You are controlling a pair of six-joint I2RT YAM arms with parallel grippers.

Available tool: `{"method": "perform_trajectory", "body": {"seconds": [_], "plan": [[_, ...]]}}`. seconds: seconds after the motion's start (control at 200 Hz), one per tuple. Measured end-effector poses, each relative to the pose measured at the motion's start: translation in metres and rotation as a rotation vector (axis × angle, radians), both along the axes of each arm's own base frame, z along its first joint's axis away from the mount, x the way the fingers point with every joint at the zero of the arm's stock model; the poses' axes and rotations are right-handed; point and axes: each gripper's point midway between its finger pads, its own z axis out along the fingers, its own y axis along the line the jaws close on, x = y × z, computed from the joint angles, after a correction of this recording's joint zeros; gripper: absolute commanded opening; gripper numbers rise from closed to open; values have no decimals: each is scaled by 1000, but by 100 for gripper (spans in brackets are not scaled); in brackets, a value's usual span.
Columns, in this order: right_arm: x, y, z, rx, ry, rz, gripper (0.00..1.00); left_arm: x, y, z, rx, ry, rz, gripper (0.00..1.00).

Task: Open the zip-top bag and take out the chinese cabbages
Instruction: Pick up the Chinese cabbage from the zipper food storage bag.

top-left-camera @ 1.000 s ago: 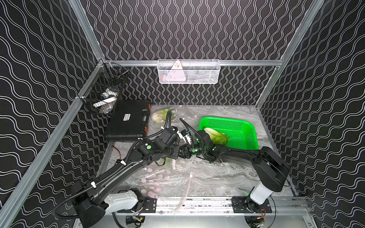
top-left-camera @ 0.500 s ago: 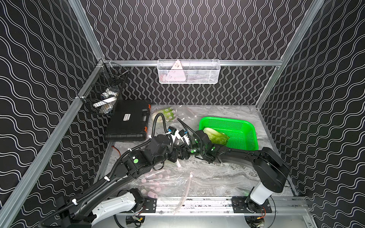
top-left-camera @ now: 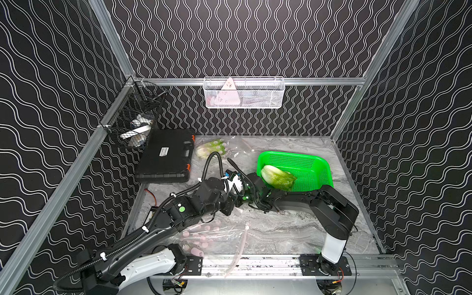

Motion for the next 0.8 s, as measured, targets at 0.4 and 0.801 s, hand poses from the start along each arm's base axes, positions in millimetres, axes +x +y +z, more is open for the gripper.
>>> {"method": "perform_trajectory", "body": {"seconds": [0.4, 0.801], "plan": [[33, -22, -13, -17, -39, -54, 76, 37, 57, 4, 266, -45, 341, 99], [39, -16, -31, 49, 9, 46, 76, 81, 159, -75, 198, 292, 733, 84]]}}
